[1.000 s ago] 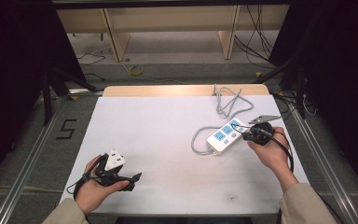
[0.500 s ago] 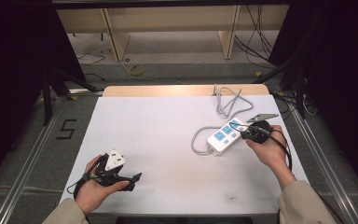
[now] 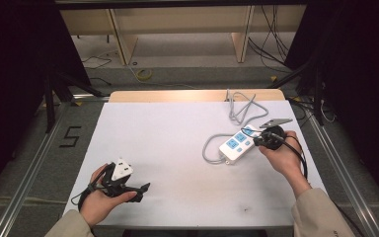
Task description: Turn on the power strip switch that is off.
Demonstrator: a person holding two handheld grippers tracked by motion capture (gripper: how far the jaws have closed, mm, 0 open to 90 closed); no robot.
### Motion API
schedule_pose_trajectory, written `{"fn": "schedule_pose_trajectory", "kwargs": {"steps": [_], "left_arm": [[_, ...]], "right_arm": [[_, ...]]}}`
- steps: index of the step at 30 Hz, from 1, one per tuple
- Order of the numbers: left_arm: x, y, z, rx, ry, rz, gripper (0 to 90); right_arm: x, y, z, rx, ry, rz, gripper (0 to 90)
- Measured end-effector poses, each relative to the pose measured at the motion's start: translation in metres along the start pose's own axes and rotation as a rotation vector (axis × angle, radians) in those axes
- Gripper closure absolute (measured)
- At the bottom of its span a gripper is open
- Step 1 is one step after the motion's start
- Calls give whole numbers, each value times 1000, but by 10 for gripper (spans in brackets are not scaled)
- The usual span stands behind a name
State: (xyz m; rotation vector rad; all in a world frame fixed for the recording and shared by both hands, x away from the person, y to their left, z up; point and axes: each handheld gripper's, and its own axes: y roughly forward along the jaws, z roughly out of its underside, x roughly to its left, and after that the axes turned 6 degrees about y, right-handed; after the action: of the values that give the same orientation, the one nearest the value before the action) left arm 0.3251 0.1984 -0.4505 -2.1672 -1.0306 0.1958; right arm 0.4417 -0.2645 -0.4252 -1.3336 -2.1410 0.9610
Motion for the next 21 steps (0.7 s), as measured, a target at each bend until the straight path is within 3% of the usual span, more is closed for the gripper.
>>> {"fn": "schedule_pose_trajectory", "kwargs": {"steps": [21], "left_arm": [[0, 1, 0, 3, 0, 3, 99]], "right_arm": [[-3, 9, -8, 16, 1, 9, 900]]}}
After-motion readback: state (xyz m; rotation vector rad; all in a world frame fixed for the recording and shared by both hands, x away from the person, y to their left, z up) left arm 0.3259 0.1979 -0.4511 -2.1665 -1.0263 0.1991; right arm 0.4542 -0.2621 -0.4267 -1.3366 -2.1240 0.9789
